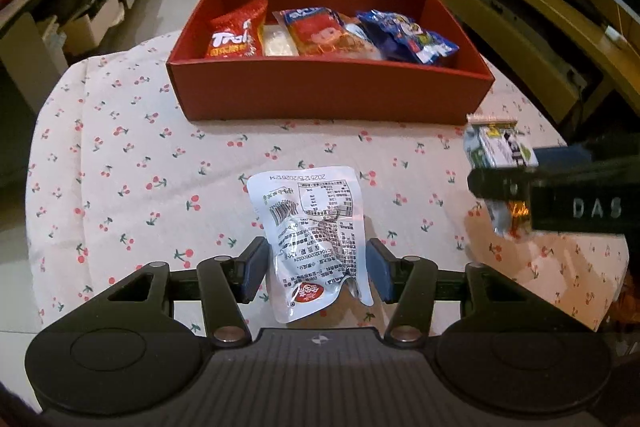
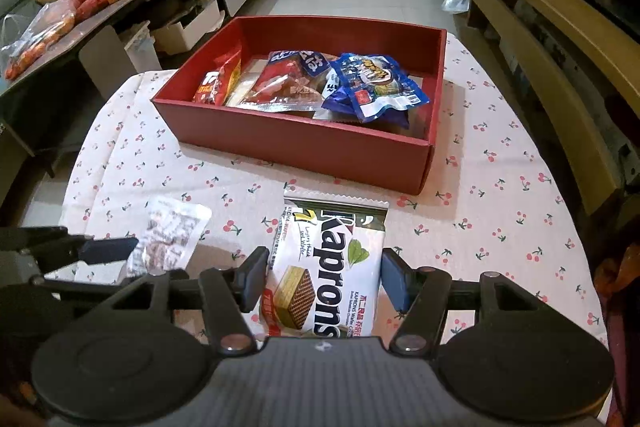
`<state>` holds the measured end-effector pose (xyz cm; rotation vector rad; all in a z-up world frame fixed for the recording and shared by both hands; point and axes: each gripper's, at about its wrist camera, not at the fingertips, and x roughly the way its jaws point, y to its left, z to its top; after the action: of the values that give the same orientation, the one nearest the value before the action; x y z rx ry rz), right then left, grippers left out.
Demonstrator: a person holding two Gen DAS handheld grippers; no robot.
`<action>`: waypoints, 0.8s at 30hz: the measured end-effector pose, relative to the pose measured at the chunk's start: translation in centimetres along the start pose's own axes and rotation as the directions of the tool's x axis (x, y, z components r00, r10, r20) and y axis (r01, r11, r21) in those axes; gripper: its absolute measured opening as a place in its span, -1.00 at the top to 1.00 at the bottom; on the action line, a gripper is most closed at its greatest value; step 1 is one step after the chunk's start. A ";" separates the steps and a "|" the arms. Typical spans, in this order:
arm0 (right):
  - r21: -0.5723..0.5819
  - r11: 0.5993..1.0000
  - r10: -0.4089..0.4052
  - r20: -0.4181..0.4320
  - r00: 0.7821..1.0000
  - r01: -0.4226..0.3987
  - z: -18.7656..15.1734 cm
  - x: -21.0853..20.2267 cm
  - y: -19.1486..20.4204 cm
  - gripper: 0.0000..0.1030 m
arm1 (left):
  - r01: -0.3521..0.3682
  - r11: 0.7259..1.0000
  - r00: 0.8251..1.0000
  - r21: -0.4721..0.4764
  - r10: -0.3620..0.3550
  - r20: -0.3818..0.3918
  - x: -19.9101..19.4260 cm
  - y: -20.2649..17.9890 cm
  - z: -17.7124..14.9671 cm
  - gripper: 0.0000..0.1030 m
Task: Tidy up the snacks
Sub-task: 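Grasp the clear printed wrapper with the left gripper while the right grasps the white Kaprons bar, then carry the wrapper and Kaprons bar with both grippers over the red box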
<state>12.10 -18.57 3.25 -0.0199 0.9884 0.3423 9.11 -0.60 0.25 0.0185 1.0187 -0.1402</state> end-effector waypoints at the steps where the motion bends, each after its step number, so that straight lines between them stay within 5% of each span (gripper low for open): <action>1: -0.002 1.000 0.000 -0.002 1.000 0.000 -0.1 0.0 0.1 -0.47 | 0.000 1.000 1.000 -0.001 0.000 0.002 0.0 0.1 0.1 -0.18; 24: -0.010 1.000 0.003 -0.003 1.000 -0.003 -0.5 0.4 1.5 -0.47 | -0.019 0.999 0.998 0.026 0.017 0.060 -1.0 -0.1 0.8 -0.18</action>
<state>11.46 -17.12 2.87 -0.0280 0.9900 0.3496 9.31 -0.65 1.51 0.0473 0.9571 -0.1373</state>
